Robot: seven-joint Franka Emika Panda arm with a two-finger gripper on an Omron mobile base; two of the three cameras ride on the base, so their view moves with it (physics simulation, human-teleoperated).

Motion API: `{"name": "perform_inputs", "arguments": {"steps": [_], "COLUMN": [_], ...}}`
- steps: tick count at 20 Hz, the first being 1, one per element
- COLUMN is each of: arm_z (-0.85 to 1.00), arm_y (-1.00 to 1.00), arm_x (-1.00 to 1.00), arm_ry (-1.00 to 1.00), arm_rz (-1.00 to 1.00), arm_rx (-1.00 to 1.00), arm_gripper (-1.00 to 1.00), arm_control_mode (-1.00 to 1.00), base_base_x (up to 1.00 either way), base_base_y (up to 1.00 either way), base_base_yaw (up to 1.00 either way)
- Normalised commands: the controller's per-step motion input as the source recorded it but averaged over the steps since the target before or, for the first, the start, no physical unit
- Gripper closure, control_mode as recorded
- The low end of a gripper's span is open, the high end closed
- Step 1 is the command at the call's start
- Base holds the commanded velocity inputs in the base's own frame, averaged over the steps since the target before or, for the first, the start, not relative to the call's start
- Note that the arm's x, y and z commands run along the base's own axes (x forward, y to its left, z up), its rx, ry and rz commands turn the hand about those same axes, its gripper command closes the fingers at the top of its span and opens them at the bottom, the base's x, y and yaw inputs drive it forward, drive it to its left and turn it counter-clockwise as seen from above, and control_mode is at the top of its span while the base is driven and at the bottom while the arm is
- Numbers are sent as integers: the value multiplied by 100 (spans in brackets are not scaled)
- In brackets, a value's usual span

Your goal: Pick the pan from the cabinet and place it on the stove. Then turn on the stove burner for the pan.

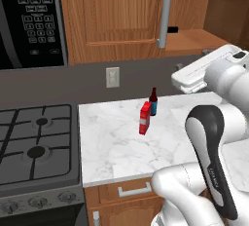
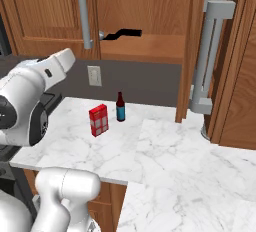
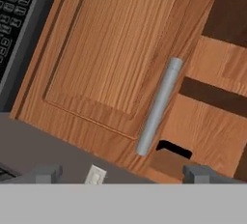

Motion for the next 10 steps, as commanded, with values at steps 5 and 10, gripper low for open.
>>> {"name": "perform_inputs", "arguments": {"steps": [5,10], "arm_z": [21,23], "arm_y": [35,13], "arm_x": [48,26], "arm_ry": [-18,-12], "arm_rz": [6,-9], "arm_rx": [15,3], "arm_gripper": [-100,-100], "arm_control_mode": [-100,-100], "base_base_x": [0,0], "base_base_y": [0,0], "base_base_yaw": [0,0]}}
